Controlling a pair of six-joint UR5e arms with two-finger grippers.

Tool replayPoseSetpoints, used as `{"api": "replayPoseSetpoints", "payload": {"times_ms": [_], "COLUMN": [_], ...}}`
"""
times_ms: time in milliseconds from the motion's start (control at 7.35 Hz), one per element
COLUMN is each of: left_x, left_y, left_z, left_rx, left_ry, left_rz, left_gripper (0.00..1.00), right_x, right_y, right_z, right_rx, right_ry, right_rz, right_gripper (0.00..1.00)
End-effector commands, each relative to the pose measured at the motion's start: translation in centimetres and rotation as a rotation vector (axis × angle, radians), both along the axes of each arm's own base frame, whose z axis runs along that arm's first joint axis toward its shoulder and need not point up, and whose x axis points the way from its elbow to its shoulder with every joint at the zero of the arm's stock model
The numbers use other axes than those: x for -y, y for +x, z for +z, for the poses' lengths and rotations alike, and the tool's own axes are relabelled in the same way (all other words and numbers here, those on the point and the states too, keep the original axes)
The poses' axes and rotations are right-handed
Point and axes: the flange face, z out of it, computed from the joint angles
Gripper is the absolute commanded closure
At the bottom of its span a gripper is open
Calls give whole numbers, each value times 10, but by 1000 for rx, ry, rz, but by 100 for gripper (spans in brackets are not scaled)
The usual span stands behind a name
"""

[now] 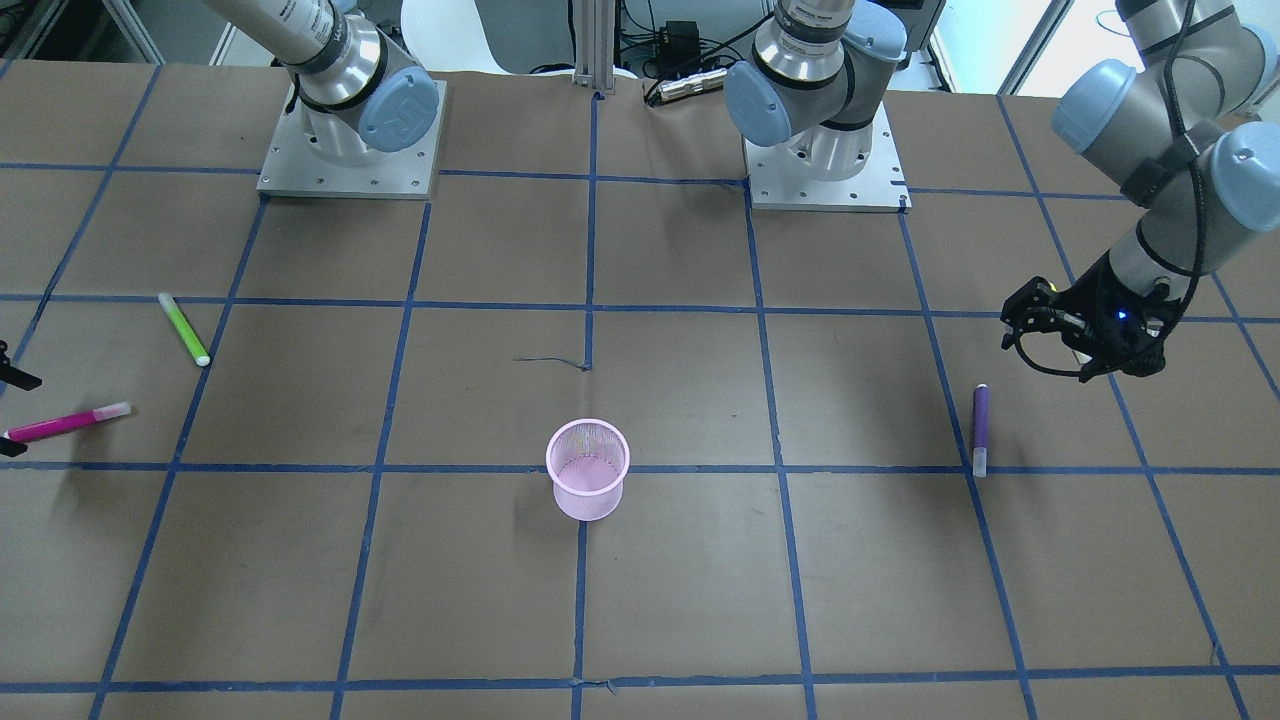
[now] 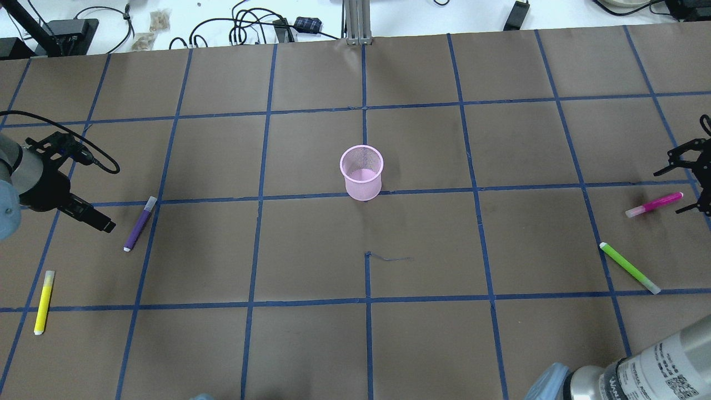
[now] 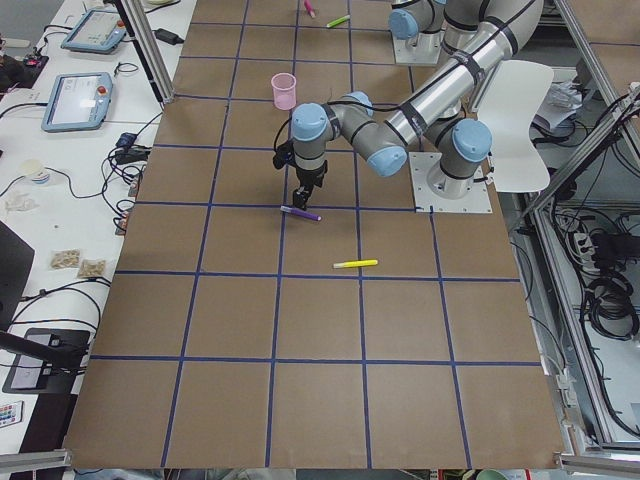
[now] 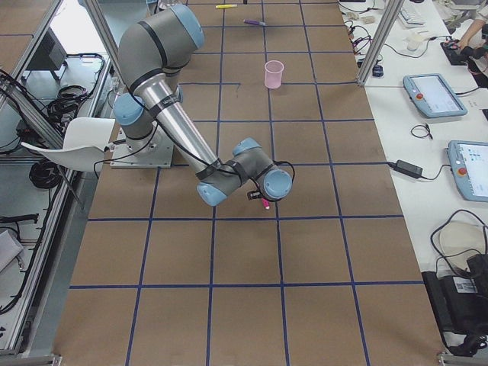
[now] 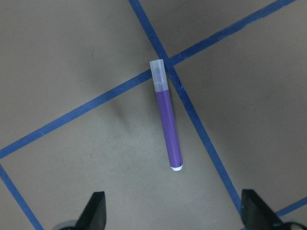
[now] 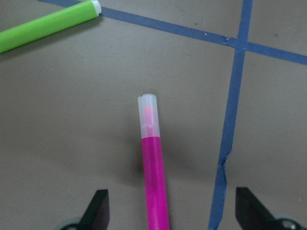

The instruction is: Insert purple and pink pens into pink cup

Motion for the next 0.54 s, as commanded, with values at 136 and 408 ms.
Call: {"api": "replayPoseSetpoints", "payload": {"times_ms": [136,408], "left_x": [-7,-1], "left_y": [-4,0], "left_z": [-40,-58], "left_rx": [-1,-3], "left_ry": [-2,0], "left_rz": [-7,-7], "left_gripper": [0,0], "right_x": [-5,-6], "right_y": [-13,-12], "right_z": [-18,-20], "right_rx": [50,56], "right_ry": [2,0], "right_rz": [-49,-46], "right_gripper": [12,20]}}
